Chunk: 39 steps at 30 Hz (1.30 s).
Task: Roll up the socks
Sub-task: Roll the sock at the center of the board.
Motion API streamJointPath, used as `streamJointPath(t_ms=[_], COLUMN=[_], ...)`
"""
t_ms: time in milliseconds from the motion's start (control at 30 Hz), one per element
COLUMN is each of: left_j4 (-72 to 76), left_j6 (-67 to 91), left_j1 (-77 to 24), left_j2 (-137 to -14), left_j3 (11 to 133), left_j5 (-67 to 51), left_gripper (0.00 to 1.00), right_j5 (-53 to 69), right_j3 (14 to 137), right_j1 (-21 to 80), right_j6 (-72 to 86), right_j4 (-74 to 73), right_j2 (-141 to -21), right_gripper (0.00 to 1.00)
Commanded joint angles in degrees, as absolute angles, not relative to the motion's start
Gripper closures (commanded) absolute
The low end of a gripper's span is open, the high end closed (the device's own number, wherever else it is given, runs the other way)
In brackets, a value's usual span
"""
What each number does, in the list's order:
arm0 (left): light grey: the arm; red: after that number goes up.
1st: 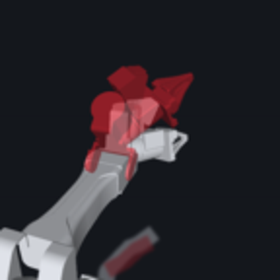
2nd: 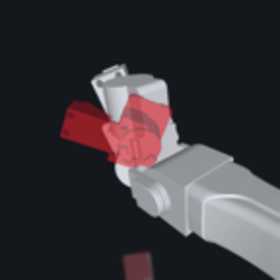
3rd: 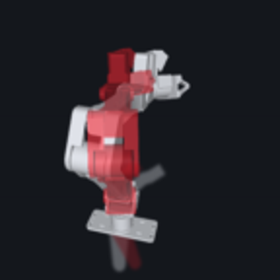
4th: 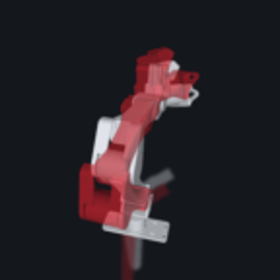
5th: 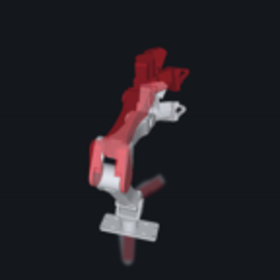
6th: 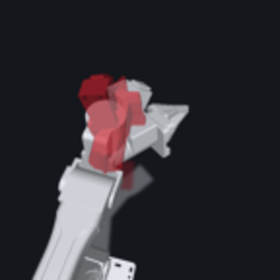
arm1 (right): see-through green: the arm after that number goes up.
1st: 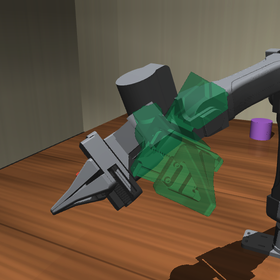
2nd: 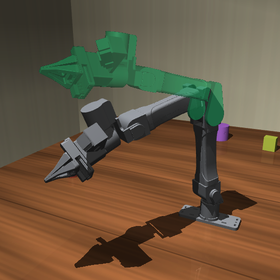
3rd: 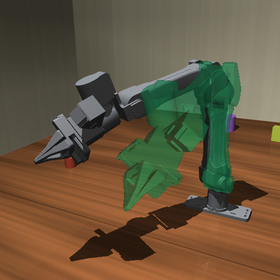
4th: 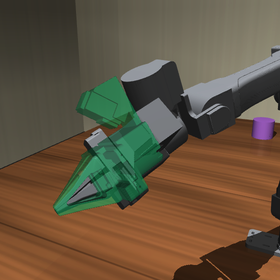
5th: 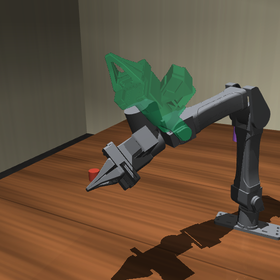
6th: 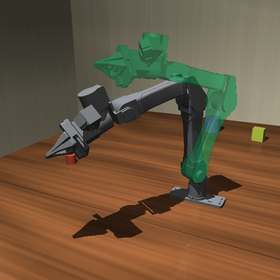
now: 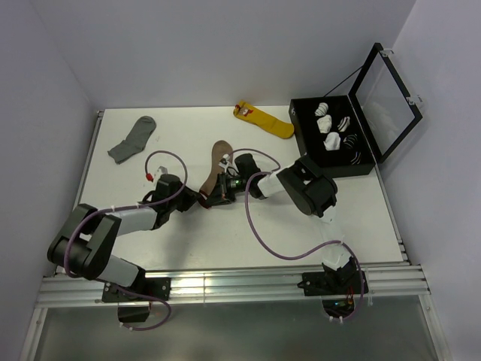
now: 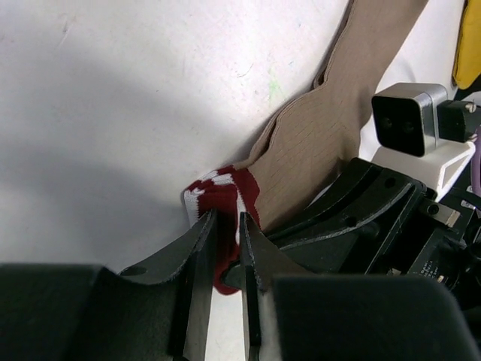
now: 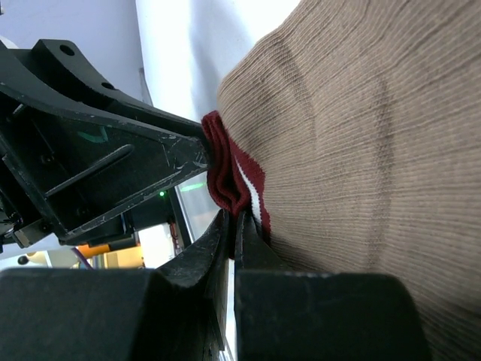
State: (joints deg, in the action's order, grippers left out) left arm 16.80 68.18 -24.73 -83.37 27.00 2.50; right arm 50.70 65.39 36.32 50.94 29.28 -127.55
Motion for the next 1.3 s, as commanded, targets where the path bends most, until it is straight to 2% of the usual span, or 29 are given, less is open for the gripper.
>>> streamJointPath(t_ms=[0, 267, 333, 367, 433, 467, 667, 1033, 1267], left_j4=[20.8, 16.2, 14.3, 12.5, 10.8, 10.2, 5.5, 0.3, 0.1], left_j6=[67.9, 69.9, 70.3, 70.9, 71.5, 71.7, 71.0, 68.9, 68.6], left_j1=[-25.0, -25.0, -25.0, -25.0, -25.0, -25.0, -25.4, -26.1, -26.1], left_j2=[-85.1, -88.1, -88.9, -89.5, -90.0, -90.3, -90.0, -89.7, -90.3], left_j3=[27.2, 27.8, 28.4, 28.6, 28.9, 29.1, 31.0, 35.4, 36.1], left_j5=[1.8, 4.0, 4.5, 4.7, 4.8, 4.8, 6.7, 7.6, 6.9], left_gripper=[0.76, 0.76, 0.76, 0.76, 0.76, 0.77, 0.78, 0.79, 0.79], right_j5=[49.9, 49.0, 48.3, 47.9, 46.9, 45.4, 35.9, 15.6, 8.7], right_j3=[66.7, 66.8, 66.7, 66.5, 66.5, 66.1, 65.0, 58.5, 55.3], right_j1=[35.9, 35.9, 35.9, 35.9, 35.9, 36.0, 37.7, 44.1, 48.0], right_j6=[49.9, 48.3, 46.7, 46.1, 43.3, 42.5, 32.0, 13.9, 7.7], right_j4=[27.6, 24.8, 23.8, 23.0, 21.2, 20.3, 15.4, 17.8, 23.0], right_j2=[-129.3, -129.1, -128.0, -127.5, -125.5, -124.6, -117.4, -108.4, -106.3], right_gripper=[1.00, 0.99, 0.92, 0.84, 0.77, 0.70, 0.48, 0.46, 0.47])
